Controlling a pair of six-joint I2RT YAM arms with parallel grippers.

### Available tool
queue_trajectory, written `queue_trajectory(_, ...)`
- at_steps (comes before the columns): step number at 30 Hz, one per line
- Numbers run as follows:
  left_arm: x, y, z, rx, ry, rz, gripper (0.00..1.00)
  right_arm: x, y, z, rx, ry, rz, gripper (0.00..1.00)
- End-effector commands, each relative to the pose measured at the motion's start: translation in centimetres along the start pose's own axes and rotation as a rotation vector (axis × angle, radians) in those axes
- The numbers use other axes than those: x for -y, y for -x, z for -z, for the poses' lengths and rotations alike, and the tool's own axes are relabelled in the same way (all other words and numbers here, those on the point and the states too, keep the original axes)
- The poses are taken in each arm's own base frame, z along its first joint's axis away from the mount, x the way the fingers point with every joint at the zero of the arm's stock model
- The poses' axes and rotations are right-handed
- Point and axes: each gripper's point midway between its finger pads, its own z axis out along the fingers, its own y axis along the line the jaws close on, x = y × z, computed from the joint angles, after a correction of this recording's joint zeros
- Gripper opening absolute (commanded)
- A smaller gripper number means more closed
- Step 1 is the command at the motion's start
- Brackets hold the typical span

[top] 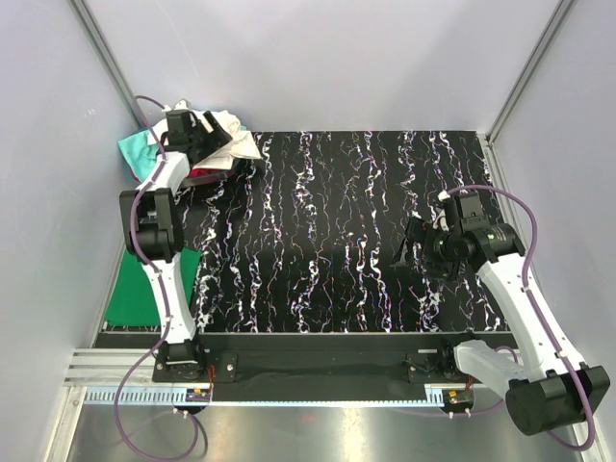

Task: Fold and stack the t-shirts
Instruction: Grab the tshirt from the pile

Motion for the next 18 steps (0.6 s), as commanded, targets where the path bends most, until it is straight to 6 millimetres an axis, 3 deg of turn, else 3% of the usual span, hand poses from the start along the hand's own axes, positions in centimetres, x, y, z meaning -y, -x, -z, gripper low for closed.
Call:
queue_trajectory(1, 1.6, 2.8, -0.8, 0.051, -0.063, 0.005, 0.87, -1.0, 2.0, 0.4, 0.063, 0.015, 0.001, 1.00)
queue_trajectory(3, 1.4, 2.6, -1.7, 0.042, -0.065, 0.002, 0.77, -1.1, 2.0, -0.1, 0.051, 0.018, -0.017, 1.00)
queue_trajectory(4, 2.0, 3.7, -1.6, 0.067, -0.079, -0.005, 0.70, -1.2, 2.1, -0.2, 0.050, 0.021, -0.024, 1.00)
queue_trajectory(6, 2.7, 4.5, -1.5, 0.086, -0.098, -0.013, 0.50, -1.3, 2.3, -0.5, 0.047, 0.023, -0.037, 1.00)
queue_trajectory(8, 4.1, 6.2, -0.6, 0.120, -0.126, -0.024, 0.32, -1.5, 2.5, -0.6, 0.049, 0.028, -0.049, 1.00)
queue_trajectory(9, 5.1, 7.5, 0.5, 0.146, -0.142, -0.029, 0.07, -1.7, 2.5, -0.6, 0.046, 0.032, -0.054, 1.00)
queue_trajectory(10, 6.1, 8.5, 1.5, 0.165, -0.157, -0.033, 0.00, -1.8, 2.7, -0.5, 0.051, 0.039, -0.053, 1.00)
queue_trajectory(11, 7.0, 9.3, 2.4, 0.184, -0.171, -0.034, 0.00, -1.9, 2.8, -0.6, 0.053, 0.041, -0.056, 1.00)
queue_trajectory(12, 8.9, 11.2, 5.0, 0.229, -0.200, -0.046, 0.00, -2.0, 2.9, -0.5, 0.059, 0.045, -0.057, 1.00)
queue_trajectory(14, 11.3, 12.5, 7.9, 0.264, -0.237, -0.068, 0.00, -2.2, 3.1, -0.5, 0.067, 0.051, -0.058, 1.00)
queue_trajectory(15, 13.6, 14.1, 11.3, 0.313, -0.273, -0.091, 0.00, -2.2, 3.2, -0.5, 0.068, 0.054, -0.058, 1.00)
queue_trajectory(17, 16.7, 14.4, 15.0, 0.333, -0.311, -0.123, 0.00, -2.4, 3.3, -0.5, 0.066, 0.059, -0.050, 1.00)
queue_trajectory(18, 19.0, 15.3, 19.0, 0.371, -0.350, -0.145, 0.00, -2.5, 3.3, -0.5, 0.062, 0.063, -0.049, 1.00)
